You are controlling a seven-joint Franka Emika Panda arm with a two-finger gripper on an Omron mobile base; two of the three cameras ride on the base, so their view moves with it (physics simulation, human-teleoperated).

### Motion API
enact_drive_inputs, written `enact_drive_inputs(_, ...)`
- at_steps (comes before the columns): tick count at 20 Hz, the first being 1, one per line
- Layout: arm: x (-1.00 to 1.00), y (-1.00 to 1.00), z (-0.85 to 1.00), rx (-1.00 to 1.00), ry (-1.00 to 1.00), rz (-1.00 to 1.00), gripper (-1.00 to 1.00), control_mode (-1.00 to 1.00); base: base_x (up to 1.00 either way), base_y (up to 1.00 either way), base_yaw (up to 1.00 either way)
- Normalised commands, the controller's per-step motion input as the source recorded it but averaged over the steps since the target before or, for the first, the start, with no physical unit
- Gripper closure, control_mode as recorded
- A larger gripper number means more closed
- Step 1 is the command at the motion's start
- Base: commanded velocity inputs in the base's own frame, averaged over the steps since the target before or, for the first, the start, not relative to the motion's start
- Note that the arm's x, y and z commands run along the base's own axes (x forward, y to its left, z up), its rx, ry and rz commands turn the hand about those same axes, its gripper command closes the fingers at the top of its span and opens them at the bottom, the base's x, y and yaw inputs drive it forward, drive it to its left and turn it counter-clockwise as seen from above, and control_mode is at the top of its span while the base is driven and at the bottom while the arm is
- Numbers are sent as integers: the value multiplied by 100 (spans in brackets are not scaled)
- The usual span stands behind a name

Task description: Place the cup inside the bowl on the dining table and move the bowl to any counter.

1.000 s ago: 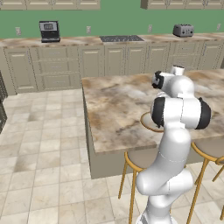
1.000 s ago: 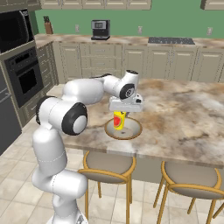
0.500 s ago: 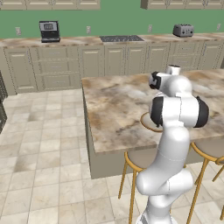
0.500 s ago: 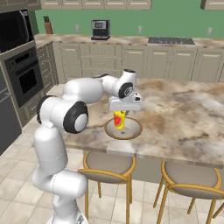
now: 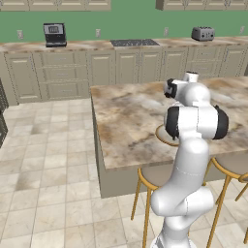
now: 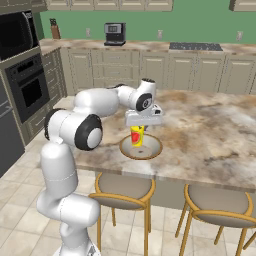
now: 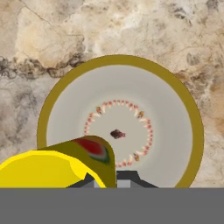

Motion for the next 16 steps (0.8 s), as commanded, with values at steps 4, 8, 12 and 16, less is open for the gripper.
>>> enact_drive_inputs(4, 0, -1, -8, 0, 0, 3, 100, -100, 0, 0, 0)
enact_drive_inputs(8, 0, 0, -15, 0, 0, 4, 100, -100, 0, 0, 0)
enact_drive_inputs(12, 0, 0, -17, 0, -2, 4, 100, -100, 0, 0, 0)
enact_drive_inputs(16, 0, -1, -18, 0, -5, 5, 100, -100, 0, 0, 0)
